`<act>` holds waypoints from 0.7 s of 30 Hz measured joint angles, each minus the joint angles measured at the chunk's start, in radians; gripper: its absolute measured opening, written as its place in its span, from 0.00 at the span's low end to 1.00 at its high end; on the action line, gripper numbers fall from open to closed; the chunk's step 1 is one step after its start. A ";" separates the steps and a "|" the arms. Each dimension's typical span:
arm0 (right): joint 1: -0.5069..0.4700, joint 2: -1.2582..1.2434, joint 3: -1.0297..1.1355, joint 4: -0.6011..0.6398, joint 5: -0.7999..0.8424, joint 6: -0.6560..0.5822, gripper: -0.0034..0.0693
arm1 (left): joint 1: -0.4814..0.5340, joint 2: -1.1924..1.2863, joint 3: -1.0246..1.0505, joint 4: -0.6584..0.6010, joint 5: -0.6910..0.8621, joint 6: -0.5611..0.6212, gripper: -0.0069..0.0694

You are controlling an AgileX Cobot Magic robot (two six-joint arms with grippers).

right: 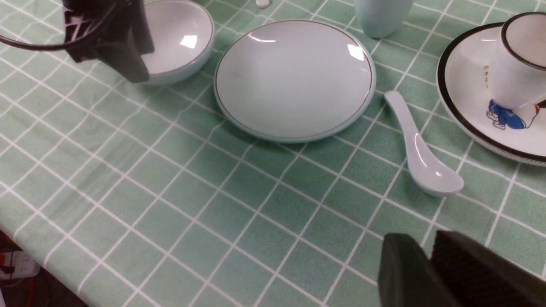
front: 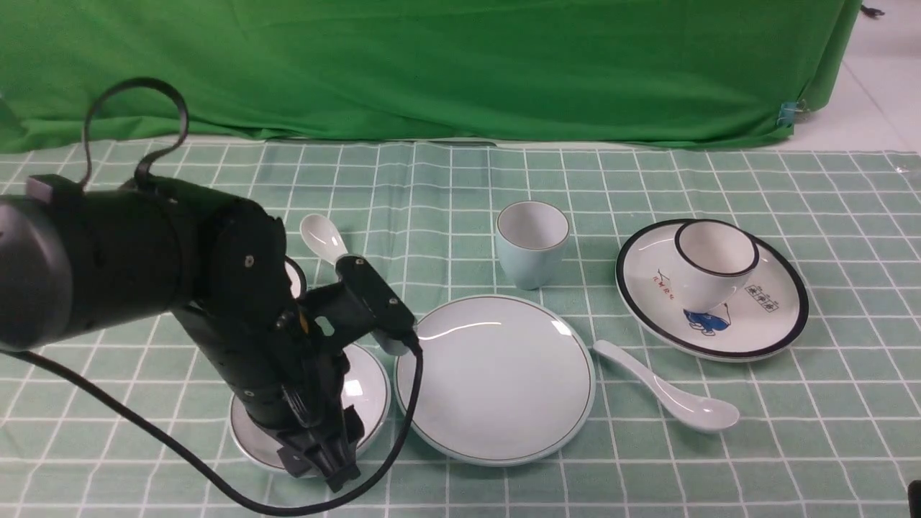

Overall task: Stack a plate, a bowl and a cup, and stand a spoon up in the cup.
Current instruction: Use the left arm to grab a blue rice bowl

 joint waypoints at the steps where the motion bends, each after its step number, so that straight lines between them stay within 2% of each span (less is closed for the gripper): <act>1: 0.000 0.000 0.000 -0.001 0.000 0.000 0.24 | 0.000 0.009 0.000 0.000 -0.013 0.001 0.60; 4: 0.000 0.000 -0.001 -0.003 -0.009 0.000 0.24 | 0.000 0.042 0.000 0.007 -0.065 0.007 0.61; 7: 0.000 0.001 -0.001 -0.003 -0.023 0.000 0.24 | -0.001 0.073 0.000 0.004 -0.090 0.011 0.52; 9: 0.000 0.001 -0.001 -0.003 -0.026 0.000 0.24 | -0.001 0.082 0.000 -0.004 -0.091 0.011 0.42; 11: 0.000 0.002 -0.001 -0.003 -0.026 0.000 0.24 | -0.001 0.088 0.000 -0.026 -0.085 0.011 0.26; 12: 0.000 0.002 -0.001 -0.003 -0.026 0.000 0.24 | -0.001 0.087 -0.002 -0.029 -0.080 0.012 0.23; 17: 0.000 0.002 -0.001 -0.009 -0.026 0.000 0.24 | -0.006 0.054 -0.008 -0.035 -0.054 -0.011 0.17; 20: 0.000 0.002 -0.001 -0.016 -0.027 0.000 0.24 | -0.054 -0.021 -0.006 0.009 -0.031 -0.095 0.13; 21: 0.000 0.002 -0.001 -0.019 -0.033 0.000 0.24 | -0.095 -0.073 -0.006 0.060 -0.027 -0.148 0.13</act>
